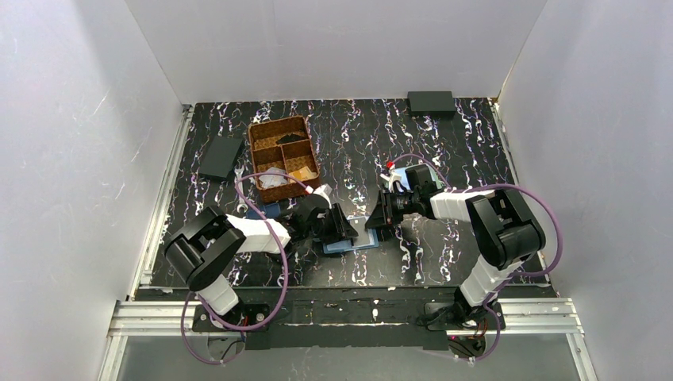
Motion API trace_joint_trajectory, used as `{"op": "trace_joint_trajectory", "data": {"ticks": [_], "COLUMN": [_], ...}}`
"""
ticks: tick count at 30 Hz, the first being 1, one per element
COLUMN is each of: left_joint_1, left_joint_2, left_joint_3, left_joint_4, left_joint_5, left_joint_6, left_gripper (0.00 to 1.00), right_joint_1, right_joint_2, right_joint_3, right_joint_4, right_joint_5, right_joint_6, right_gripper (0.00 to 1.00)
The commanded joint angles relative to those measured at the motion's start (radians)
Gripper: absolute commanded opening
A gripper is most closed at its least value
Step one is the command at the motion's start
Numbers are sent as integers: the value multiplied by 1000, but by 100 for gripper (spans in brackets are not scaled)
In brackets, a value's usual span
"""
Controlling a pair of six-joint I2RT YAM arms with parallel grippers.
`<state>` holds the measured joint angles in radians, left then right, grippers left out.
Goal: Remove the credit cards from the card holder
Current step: Remove the credit card from the card holder.
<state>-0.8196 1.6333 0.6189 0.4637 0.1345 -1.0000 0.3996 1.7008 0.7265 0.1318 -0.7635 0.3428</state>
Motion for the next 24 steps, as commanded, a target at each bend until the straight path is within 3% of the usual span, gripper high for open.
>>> {"op": "trace_joint_trajectory", "data": {"ticks": [1, 10, 18, 24], "left_joint_1": [14, 30, 46, 60], "left_joint_2": [29, 50, 49, 61], "left_joint_3": [-5, -36, -64, -89], "left_joint_4": [26, 85, 126, 198], "left_joint_5": [14, 44, 58, 85], "left_joint_6": [-20, -48, -72, -106], "left_gripper": [35, 35, 34, 35], "right_joint_1": [5, 5, 4, 5], "right_joint_2": [31, 56, 54, 67], "right_joint_3": [19, 7, -27, -17], "right_joint_4": [8, 107, 300, 268], "right_joint_5": [-20, -159, -281, -273], "right_joint_6": [13, 99, 229, 205], "right_gripper": [27, 22, 25, 28]}}
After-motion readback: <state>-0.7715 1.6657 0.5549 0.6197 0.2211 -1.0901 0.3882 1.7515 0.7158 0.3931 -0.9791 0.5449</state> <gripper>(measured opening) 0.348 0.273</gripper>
